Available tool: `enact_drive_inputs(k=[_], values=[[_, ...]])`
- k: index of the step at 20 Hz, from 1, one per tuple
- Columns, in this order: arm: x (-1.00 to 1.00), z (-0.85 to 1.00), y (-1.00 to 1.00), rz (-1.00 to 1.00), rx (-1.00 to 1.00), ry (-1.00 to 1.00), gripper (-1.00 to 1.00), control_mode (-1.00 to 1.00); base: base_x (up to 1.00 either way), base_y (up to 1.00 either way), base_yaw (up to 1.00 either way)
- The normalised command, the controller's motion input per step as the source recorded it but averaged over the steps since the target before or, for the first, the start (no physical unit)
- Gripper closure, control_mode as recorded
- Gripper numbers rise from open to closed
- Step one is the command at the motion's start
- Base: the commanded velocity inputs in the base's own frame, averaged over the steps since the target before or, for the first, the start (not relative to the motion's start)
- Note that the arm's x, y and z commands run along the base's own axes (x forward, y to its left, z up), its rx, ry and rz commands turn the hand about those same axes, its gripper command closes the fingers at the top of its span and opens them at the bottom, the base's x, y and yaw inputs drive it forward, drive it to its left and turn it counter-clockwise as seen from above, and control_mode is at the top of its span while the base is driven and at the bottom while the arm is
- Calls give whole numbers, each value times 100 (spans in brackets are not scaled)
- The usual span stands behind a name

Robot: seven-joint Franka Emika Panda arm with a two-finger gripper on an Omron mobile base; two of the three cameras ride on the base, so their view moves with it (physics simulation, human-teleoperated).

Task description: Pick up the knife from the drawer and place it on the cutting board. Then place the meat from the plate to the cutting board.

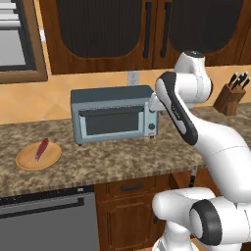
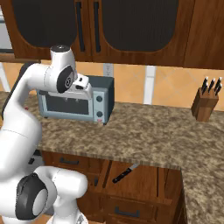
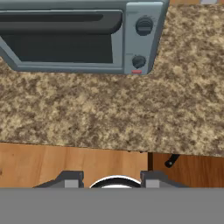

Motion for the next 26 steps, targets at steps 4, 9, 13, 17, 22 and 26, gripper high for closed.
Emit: enact_drive_inputs(k=[4, 9, 13, 17, 22, 26], values=[[0, -3, 8, 0, 0, 0, -100, 100, -1, 29, -1], [0, 0, 0, 0, 0, 0, -100, 100, 0, 76, -20], [0, 0, 0, 0, 0, 0, -100, 100, 1, 15, -38], [0, 0, 0, -5, 0, 0, -100, -100, 8, 0, -24], [-12, -46, -37, -6, 2, 5, -100, -100, 0, 0, 0], [-51, -66, -100, -10, 13, 2, -100, -100, 0, 0, 0]])
